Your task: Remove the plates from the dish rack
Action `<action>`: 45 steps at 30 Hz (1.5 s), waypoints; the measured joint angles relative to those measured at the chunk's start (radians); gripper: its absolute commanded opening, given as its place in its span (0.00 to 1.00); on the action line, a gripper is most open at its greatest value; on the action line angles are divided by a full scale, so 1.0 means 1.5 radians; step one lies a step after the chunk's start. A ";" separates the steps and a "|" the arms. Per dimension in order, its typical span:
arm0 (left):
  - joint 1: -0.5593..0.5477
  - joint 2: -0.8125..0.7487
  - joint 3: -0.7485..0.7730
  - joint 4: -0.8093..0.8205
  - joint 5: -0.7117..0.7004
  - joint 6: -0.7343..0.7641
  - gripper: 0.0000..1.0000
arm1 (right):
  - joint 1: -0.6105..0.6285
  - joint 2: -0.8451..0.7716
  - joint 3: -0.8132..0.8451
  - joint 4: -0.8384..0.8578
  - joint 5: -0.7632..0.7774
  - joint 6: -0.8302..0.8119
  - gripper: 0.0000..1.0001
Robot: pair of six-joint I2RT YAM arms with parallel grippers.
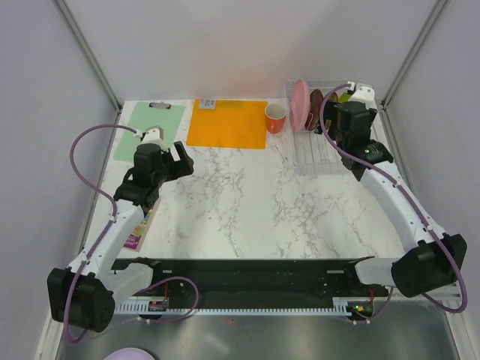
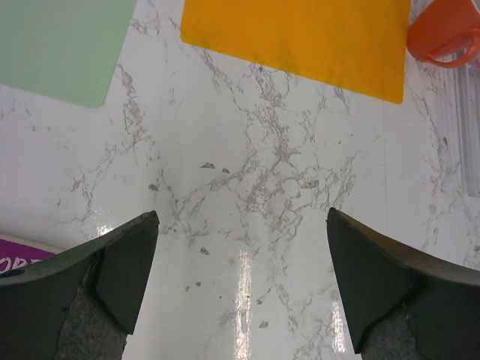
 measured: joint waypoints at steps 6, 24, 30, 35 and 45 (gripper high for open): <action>0.022 -0.055 -0.001 -0.023 0.006 -0.050 1.00 | 0.001 0.026 0.048 0.002 -0.022 0.010 0.98; 0.030 -0.036 -0.032 0.009 0.083 -0.059 1.00 | 0.003 0.511 0.509 0.002 0.046 -0.164 0.95; 0.030 0.009 -0.035 0.021 0.083 -0.058 1.00 | 0.004 0.618 0.603 -0.008 0.076 -0.213 0.81; 0.030 0.036 -0.040 0.036 0.084 -0.058 1.00 | 0.009 0.662 0.626 -0.013 0.090 -0.238 0.53; 0.030 0.032 -0.055 0.053 0.084 -0.058 1.00 | 0.033 0.675 0.629 -0.025 0.157 -0.317 0.00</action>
